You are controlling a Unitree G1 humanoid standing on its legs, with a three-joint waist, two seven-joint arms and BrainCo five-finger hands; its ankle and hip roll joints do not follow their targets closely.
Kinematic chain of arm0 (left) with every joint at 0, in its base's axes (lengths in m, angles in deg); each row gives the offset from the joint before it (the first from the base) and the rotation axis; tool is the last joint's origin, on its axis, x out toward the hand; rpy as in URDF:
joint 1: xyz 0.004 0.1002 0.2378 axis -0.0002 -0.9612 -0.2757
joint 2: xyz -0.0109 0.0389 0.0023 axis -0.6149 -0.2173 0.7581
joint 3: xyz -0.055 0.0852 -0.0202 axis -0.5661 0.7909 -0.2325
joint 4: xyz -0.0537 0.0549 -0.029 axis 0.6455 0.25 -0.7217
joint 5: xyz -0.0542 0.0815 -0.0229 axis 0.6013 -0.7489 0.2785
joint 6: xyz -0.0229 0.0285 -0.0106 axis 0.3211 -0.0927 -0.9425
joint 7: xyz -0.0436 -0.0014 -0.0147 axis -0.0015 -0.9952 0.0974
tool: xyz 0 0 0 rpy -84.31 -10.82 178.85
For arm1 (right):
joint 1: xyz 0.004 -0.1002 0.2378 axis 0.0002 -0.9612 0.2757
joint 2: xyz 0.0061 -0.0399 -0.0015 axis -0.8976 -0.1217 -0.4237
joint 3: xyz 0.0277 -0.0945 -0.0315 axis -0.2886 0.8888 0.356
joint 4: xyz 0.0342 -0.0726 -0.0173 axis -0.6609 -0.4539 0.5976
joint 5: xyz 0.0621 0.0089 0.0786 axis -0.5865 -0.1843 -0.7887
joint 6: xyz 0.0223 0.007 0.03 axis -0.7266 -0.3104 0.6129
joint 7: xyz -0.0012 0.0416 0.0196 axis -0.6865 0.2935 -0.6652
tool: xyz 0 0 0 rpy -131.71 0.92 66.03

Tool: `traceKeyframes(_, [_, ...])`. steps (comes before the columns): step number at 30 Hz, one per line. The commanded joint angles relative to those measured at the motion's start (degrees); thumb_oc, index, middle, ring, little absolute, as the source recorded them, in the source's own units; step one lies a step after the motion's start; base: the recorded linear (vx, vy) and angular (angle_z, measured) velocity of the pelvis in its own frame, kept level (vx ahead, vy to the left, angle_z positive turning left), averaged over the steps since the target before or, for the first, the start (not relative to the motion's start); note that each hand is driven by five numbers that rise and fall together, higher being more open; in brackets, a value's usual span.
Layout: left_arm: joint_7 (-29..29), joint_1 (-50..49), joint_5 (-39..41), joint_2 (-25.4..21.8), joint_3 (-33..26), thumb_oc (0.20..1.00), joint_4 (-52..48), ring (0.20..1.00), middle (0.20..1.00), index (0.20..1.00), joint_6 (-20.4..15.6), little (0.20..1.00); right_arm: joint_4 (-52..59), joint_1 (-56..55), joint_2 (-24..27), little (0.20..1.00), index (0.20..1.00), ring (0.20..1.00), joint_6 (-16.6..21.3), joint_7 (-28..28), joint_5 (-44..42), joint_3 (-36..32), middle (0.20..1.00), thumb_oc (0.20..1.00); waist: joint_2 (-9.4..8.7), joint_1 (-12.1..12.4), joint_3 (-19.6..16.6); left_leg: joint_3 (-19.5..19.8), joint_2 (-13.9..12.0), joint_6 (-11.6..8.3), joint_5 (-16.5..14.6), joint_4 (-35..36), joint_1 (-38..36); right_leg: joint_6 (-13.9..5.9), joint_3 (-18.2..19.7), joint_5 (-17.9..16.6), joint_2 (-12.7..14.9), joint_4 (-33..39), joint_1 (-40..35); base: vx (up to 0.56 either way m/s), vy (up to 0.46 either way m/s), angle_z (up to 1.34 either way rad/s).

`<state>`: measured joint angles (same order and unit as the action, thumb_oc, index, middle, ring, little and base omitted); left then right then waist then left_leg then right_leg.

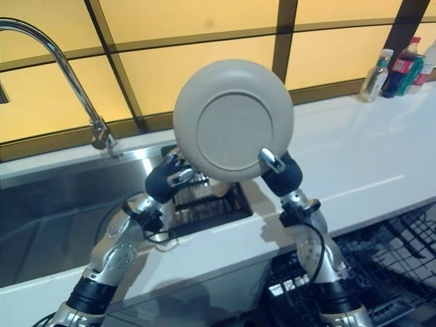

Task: Pick up plates and place into dishwasher.

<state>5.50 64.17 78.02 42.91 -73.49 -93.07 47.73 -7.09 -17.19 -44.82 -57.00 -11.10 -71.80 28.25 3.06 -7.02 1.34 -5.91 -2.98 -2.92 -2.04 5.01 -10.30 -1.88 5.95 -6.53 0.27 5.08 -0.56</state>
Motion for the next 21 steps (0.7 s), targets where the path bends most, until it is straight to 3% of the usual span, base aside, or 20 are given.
traceKeyframes(1, [1.1,2.9,3.4,0.2,-0.8,1.000,-3.1,1.000,1.000,1.000,-1.5,1.000,4.3,-0.5,-3.6,0.200,0.200,0.200,7.5,-5.8,1.4,-3.4,0.200,0.200,-2.62,-1.5,-1.8,-0.3,1.7,3.53,1.3,-1.0,5.9,-4.04,-2.2,5.2,1.8,-5.4,0.2,-0.04,0.002,-0.07])
traceKeyframes(3, [1.7,3.3,3.6,0.4,-0.3,1.000,-4.5,1.000,1.000,1.000,-1.4,1.000,3.5,-0.6,-3.3,0.200,0.200,0.200,10.4,-9.1,4.6,-4.0,0.200,0.200,-2.51,-1.8,-1.8,-0.5,1.7,3.46,1.4,-0.8,5.9,-4.20,-1.9,4.9,1.8,-5.2,0.2,-0.03,-0.002,-0.07])
traceKeyframes(8, [2.6,2.5,2.9,-0.5,-1.3,1.000,-6.7,1.000,1.000,1.000,-2.7,1.000,3.5,-2.5,-3.3,0.200,0.200,0.200,14.5,-12.1,2.2,-6.7,0.200,0.200,-2.15,-2.6,-1.9,-1.3,1.5,3.42,1.4,-0.5,5.7,-4.45,-1.2,4.6,1.7,-5.0,0.5,-0.03,-0.002,-0.06])
traceKeyframes(14, [1.3,2.1,8.0,-0.6,-3.2,1.000,-8.9,1.000,1.000,1.000,-1.8,1.000,2.8,-3.7,-3.2,0.200,0.200,0.200,16.2,-15.7,2.9,-10.2,0.200,0.200,-1.73,-3.3,-1.8,-2.0,1.5,3.54,1.2,-0.4,5.7,-4.53,-0.6,4.4,1.6,-5.0,0.8,-0.03,0.018,-0.06])
traceKeyframes(18, [1.7,3.4,11.4,1.8,-1.3,1.000,-10.3,1.000,1.000,1.000,-0.5,1.000,0.7,-3.6,-3.8,0.200,0.200,0.200,20.4,-22.8,4.5,-11.4,0.200,0.200,-1.42,-4.1,-1.9,-2.6,1.5,3.58,0.9,-0.5,5.2,-4.84,0.0,4.3,1.7,-5.3,0.9,0.00,0.000,0.00])
traceKeyframes(21, [2.7,4.6,11.5,3.2,1.9,1.000,-10.8,1.000,1.000,1.000,-0.9,1.000,-0.3,-4.5,-5.5,0.200,0.200,0.200,23.5,-30.8,10.6,-12.0,0.200,0.200,-1.10,-5.2,-1.7,-2.9,1.5,3.73,0.8,-0.4,5.0,-4.99,0.8,3.9,1.6,-5.3,1.0,-0.02,0.009,-0.05])
